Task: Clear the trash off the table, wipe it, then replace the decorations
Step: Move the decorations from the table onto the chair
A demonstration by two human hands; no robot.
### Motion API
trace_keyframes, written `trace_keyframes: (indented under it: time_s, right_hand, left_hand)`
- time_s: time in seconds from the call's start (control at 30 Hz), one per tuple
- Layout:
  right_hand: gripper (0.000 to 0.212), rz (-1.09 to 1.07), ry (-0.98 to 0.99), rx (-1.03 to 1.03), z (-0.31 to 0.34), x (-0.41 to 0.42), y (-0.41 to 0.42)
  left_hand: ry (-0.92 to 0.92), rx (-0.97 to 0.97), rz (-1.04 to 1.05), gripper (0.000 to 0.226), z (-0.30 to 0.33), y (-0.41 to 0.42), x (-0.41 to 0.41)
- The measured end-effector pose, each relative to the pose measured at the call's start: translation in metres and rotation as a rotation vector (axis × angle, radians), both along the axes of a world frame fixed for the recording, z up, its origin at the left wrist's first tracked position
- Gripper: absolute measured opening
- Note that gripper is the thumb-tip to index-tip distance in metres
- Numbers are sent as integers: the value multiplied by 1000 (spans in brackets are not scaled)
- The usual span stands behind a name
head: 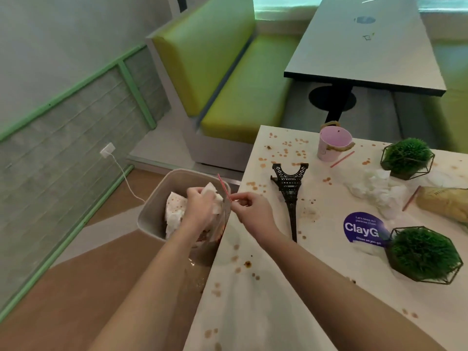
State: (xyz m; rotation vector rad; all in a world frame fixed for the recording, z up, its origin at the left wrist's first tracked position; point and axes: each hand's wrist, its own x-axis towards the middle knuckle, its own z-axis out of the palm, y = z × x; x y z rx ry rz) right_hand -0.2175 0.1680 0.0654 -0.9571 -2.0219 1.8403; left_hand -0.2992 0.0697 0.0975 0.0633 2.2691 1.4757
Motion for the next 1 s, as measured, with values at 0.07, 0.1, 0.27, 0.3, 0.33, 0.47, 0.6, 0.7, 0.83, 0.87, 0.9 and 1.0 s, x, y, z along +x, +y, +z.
trace_keyframes:
  time_s: [0.07, 0.1, 0.27, 0.3, 0.33, 0.47, 0.6, 0.7, 0.83, 0.87, 0.9, 1.0]
  right_hand:
    - [19, 25, -10, 45, 6, -16, -21]
    - [20, 43, -14, 64, 8, -25, -33]
    - [28, 167, -120, 187, 12, -47, -61]
    - [28, 168, -134, 190, 11, -48, -62]
    - [26, 155, -141, 185, 11, -47, -62]
    - [21, 93, -131, 181, 14, -35, -46]
    - [20, -8, -143, 218, 22, -7, -5]
    - [21, -117, -135, 228, 25, 20, 36]
    - [22, -218, -174, 236, 26, 57, 84]
    - [22, -249, -188, 242, 24, 70, 99]
    - [22, -269, -204, 247, 22, 80, 111]
    - [22, -317, -269, 281, 16, 109, 146]
  left_hand:
    - [90, -123, 30, 17, -1, -26, -19]
    - [118, -177, 53, 21, -2, -40, -27]
    - [171, -473, -12, 45, -16, -78, -48]
    - [162, -546, -48, 51, -18, -82, -50]
    - [163, -596, -77, 55, -18, -84, -50]
    - [295, -525, -139, 38, -11, -72, -44]
    - [290, -293, -297, 24, 2, -24, -26]
    - [270, -248, -448, 23, 9, 27, -7]
    - [263, -209, -608, 28, 8, 90, 21]
    - [269, -217, -657, 29, 7, 110, 32]
    - [277, -228, -699, 29, 6, 125, 40]
    - [270, -243, -780, 25, -1, 166, 63]
